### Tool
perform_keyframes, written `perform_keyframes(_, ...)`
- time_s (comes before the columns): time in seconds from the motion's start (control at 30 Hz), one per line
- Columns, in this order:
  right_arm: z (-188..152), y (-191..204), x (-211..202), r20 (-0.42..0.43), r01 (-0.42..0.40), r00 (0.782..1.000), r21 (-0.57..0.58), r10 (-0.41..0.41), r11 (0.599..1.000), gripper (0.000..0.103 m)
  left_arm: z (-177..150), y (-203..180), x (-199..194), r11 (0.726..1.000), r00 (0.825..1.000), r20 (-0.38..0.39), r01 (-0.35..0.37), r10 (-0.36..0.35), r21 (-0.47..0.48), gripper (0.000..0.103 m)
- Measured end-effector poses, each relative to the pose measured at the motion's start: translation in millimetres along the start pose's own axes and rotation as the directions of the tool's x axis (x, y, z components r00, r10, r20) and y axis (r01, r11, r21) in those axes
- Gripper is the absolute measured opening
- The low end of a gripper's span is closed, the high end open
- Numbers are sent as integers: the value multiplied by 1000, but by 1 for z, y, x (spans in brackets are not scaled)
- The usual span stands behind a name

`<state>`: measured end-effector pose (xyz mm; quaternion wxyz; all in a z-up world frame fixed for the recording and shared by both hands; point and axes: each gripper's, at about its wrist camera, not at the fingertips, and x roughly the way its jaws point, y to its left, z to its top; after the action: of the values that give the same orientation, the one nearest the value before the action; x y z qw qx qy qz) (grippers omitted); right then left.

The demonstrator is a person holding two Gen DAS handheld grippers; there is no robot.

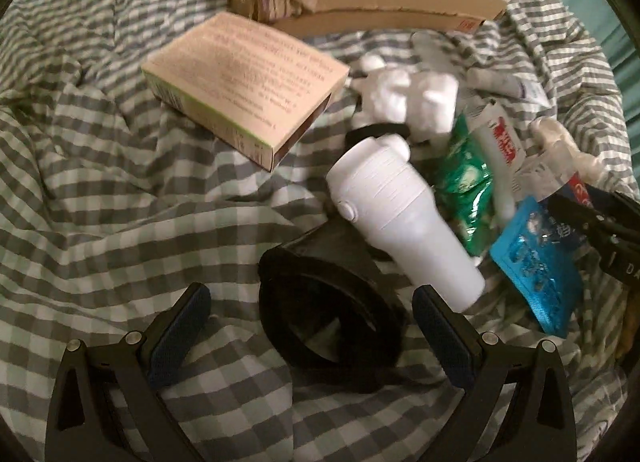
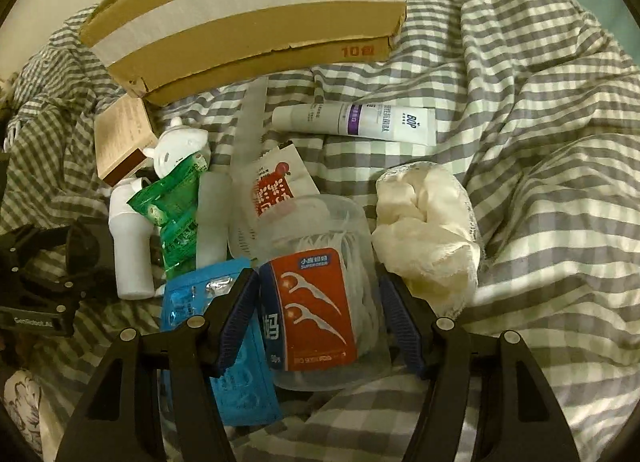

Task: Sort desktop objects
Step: 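Grasp the black ring lid with left tool while right tool grasps clear floss jar, then carry the black lid and floss jar with both tools over the cardboard box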

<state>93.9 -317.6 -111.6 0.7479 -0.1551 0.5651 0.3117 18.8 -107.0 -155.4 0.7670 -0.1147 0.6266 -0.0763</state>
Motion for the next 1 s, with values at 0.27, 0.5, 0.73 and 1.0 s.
perform_keyframes(0.27, -3, 5, 11, -49, 31, 998, -26, -32, 999, 64, -13, -4, -9, 999, 1000, 24, 15, -15, 29, 67)
perform_keyframes(0.5, -12, 15, -18, 35, 64, 997, -58, -62, 996, 63, -26, -2, -34, 1000, 994, 106, 23, -25, 20, 60)
perform_keyframes(0.73, -10, 24, -56, 150, 76, 986, -61, -66, 995, 63, -23, 5, -60, 999, 982, 181, 52, -51, 3, 58)
perform_keyframes(1.0, 8, 28, -101, 263, 64, 963, -49, -49, 997, 63, -7, 3, -98, 1000, 949, 315, 26, -24, -2, 58)
